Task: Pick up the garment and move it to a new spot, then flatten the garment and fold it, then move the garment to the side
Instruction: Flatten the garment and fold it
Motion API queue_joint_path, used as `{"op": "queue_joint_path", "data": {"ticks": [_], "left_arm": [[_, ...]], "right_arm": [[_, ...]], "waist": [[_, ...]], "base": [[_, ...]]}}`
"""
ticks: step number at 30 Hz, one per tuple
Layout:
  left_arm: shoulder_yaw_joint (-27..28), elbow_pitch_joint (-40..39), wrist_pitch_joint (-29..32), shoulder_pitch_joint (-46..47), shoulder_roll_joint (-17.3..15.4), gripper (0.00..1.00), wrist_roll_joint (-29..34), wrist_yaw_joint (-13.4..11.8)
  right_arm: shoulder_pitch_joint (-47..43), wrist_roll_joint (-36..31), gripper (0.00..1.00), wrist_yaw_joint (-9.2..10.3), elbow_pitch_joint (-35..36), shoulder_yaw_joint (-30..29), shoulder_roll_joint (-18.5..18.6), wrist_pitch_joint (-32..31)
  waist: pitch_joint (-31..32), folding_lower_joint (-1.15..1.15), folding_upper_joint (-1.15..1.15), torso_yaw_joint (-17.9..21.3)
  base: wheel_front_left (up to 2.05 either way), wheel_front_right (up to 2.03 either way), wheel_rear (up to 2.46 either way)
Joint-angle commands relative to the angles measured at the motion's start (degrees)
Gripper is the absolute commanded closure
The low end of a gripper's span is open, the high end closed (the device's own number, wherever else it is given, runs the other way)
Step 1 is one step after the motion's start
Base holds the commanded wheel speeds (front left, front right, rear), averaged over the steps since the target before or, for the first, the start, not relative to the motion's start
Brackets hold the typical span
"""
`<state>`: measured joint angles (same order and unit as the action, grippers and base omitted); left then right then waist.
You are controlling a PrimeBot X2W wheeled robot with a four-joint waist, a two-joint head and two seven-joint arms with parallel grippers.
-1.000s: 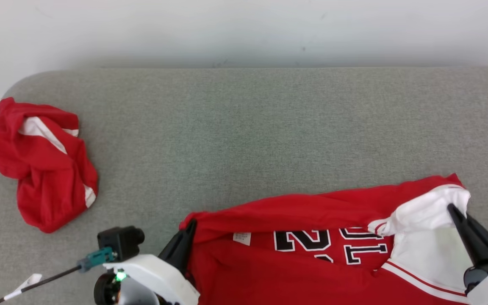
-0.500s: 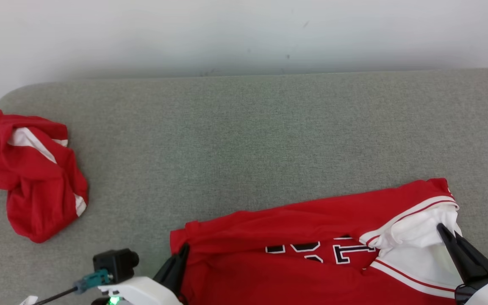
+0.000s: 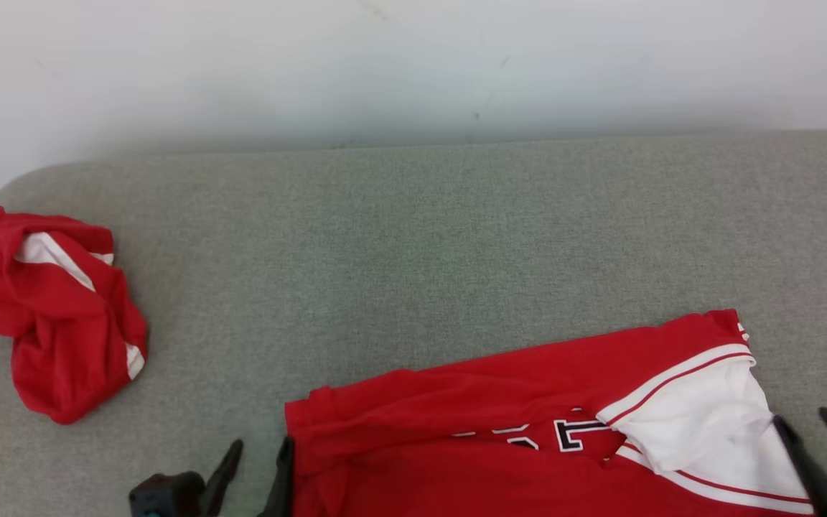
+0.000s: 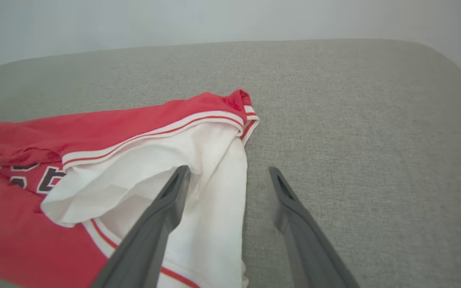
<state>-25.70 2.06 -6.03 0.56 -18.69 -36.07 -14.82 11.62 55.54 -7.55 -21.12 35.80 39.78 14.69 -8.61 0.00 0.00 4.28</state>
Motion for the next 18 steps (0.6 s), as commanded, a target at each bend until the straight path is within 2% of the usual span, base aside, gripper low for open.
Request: {"op": "queue_joint_path", "data": {"ticks": [1, 5, 11, 18], "left_arm": [[0.4, 0.0, -2.8, -1.0, 0.0, 0.00, 2.2, -1.0], [0.9, -0.5, -7.8, -2.2, 0.6, 0.00, 6.1, -2.8], [2.4, -2.7, -9.2, -3.0, 2.6, 0.00, 13.1, -3.9], [5.7, -5.3, -9.1, -5.2, 6.2, 0.00, 19.8, -2.5]], "right_arm": [[-1.0, 0.4, 0.00, 0.14, -0.1, -1.2, 0.9, 0.2], [-2.1, 1.0, 0.00, 0.14, -0.5, -4.7, 1.6, 0.2], [-2.8, 2.9, 0.00, 0.14, -0.3, -8.2, 0.6, -3.9], [-1.4, 10.0, 0.00, 0.14, 0.2, -8.2, -2.0, -14.5]], "waist": [[0.6, 0.00, 0.00, 0.1], [1.6, 0.00, 0.00, -0.1], [2.6, 0.00, 0.00, -0.4], [1.7, 0.00, 0.00, -1.2]], "base": [[0.00, 0.00, 0.00], [0.00, 0.00, 0.00], [0.00, 0.00, 0.00], [0.00, 0.00, 0.00]]}}
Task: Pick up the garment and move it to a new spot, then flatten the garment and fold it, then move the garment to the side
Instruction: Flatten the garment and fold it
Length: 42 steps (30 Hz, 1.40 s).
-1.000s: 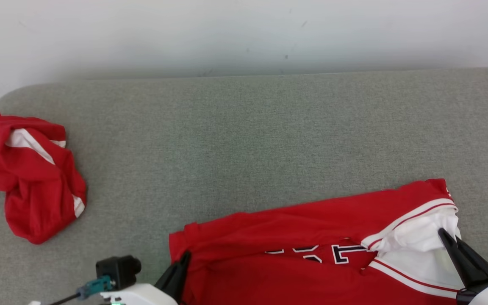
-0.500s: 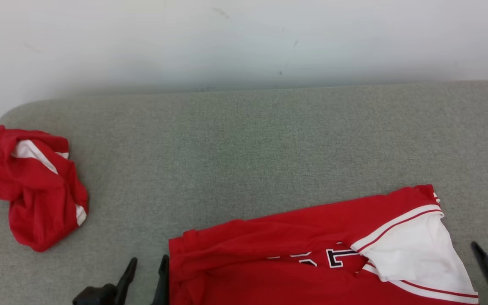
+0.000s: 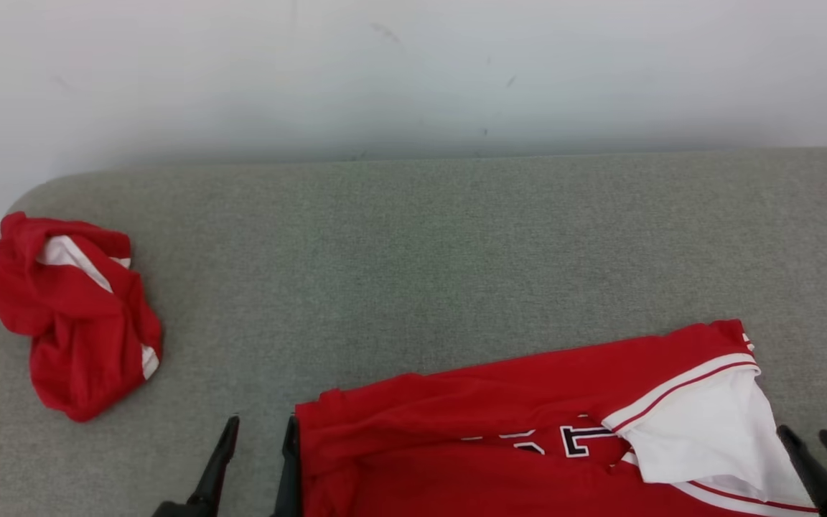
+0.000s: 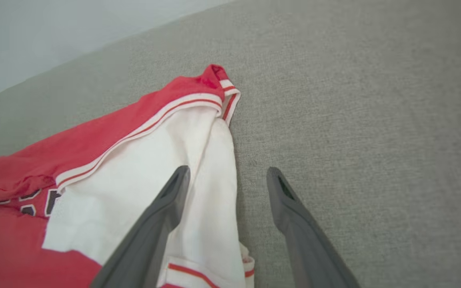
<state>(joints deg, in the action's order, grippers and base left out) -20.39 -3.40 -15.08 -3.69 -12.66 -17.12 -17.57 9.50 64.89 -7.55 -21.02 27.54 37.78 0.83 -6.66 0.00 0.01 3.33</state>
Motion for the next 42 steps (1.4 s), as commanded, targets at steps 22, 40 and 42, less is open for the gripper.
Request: {"op": "queue_joint_path", "data": {"ticks": [22, 40, 42], "left_arm": [[7.8, 0.8, 0.0, -2.5, 4.3, 0.00, 7.5, 6.0], [9.5, 2.2, -0.1, -2.0, 7.7, 0.00, 9.5, 9.0], [9.7, 2.3, -0.1, -2.1, 8.0, 0.00, 9.6, 9.3]], "right_arm": [[4.3, 18.3, 0.00, 0.14, -4.4, -0.2, 0.7, -15.3], [9.0, 14.4, 0.98, 0.14, -6.7, 7.6, -1.7, -14.8], [9.4, 14.2, 1.00, 0.14, -7.0, 7.9, -1.5, -13.6]], "waist": [[-1.7, 0.00, -0.01, -6.0], [-2.3, 0.00, -0.01, -8.0], [-2.1, 0.00, -0.01, -8.0]], "base": [[0.00, 0.00, 0.00], [0.00, 0.00, 0.00], [0.00, 0.00, 0.00]]}}
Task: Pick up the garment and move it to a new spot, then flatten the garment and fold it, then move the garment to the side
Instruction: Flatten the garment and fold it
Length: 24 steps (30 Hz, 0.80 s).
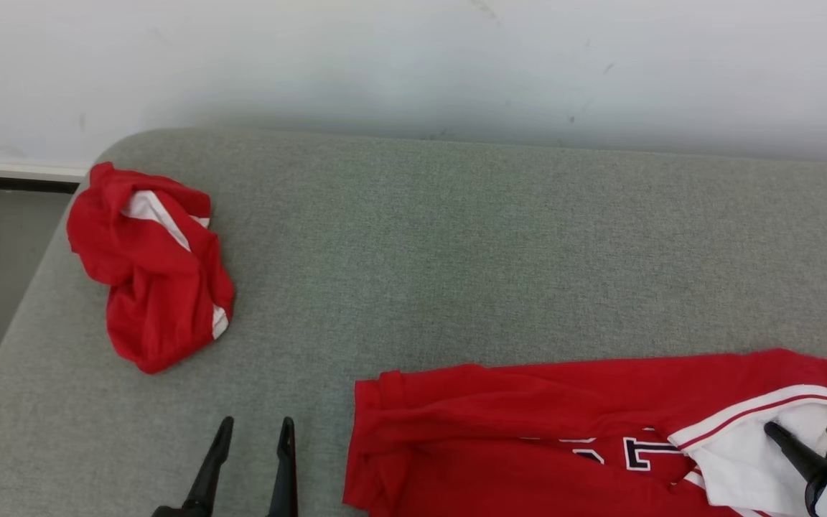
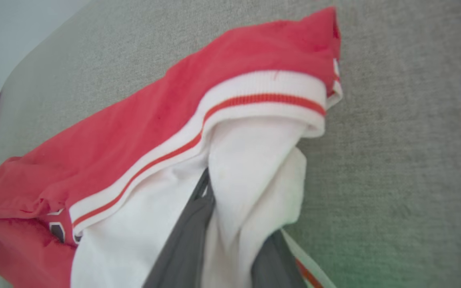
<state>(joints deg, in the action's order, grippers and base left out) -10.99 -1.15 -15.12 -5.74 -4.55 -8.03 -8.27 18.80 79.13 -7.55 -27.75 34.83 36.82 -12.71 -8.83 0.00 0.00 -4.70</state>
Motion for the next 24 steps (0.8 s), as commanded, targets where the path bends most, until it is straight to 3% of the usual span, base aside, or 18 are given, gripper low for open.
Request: {"op": "queue_joint_path", "data": {"ticks": [1, 10, 24], "left_arm": [[0.4, 0.1, 0.0, -0.1, 0.1, 0.00, 0.6, 0.1], [2.1, 1.5, 0.0, -0.7, 0.7, 0.00, -0.3, 2.1], [4.1, 5.3, 0.0, -1.6, 1.3, 0.00, -1.2, 4.7]], "right_arm": [[0.4, -0.4, 1.00, 0.14, -0.5, 0.6, -0.2, 0.8], [1.5, 0.3, 1.00, 0.14, -2.6, -0.3, 4.0, 4.9], [0.5, 0.4, 1.00, 0.14, -5.2, -2.2, 15.6, 5.0]], "waist": [[0.1, 0.00, 0.00, 0.1], [1.3, 0.00, 0.00, 2.9], [6.0, 0.00, 0.00, 5.9]], "base": [[0.00, 0.00, 0.00], [0.00, 0.00, 0.00], [0.00, 0.00, 0.00]]}}
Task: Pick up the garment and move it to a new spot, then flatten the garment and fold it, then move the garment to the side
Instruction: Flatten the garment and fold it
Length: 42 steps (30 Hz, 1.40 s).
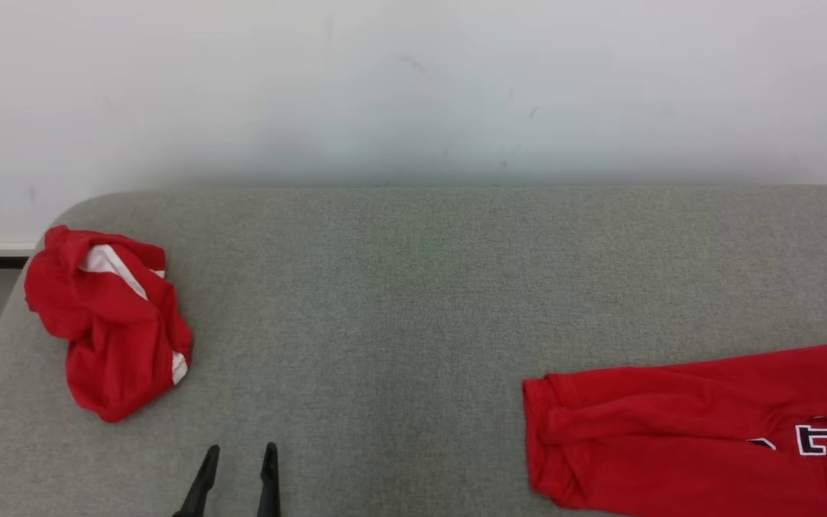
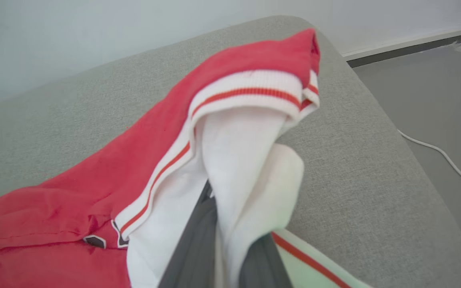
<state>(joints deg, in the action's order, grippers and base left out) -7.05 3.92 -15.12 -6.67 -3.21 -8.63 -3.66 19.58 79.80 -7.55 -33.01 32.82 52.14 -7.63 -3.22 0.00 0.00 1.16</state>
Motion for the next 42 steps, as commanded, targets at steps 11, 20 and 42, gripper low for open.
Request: {"op": "queue_joint_path", "data": {"ticks": [11, 20, 42], "left_arm": [[-1.3, 1.9, 0.0, -0.3, 0.2, 0.00, -1.6, 0.5], [-3.0, 2.6, 0.0, 0.6, 0.2, 0.00, -2.7, -0.4], [-4.5, 3.9, 0.0, 1.1, 0.2, 0.00, -2.7, -1.3]], "right_arm": [[2.5, -6.6, 1.00, 0.14, 9.1, 4.2, -1.2, -3.5], [3.7, -11.3, 1.00, 0.14, 12.6, 9.1, -12.1, -6.9], [3.7, -16.7, 0.77, 0.12, 6.6, 6.4, -28.1, -5.3]], "waist": [[1.2, 0.00, 0.00, -2.0], [0.3, 0.00, 0.00, -3.3], [-0.1, 0.00, 0.00, -3.6]], "base": [[0.00, 0.00, 0.00], [0.00, 0.00, 0.00], [0.00, 0.00, 0.00]]}}
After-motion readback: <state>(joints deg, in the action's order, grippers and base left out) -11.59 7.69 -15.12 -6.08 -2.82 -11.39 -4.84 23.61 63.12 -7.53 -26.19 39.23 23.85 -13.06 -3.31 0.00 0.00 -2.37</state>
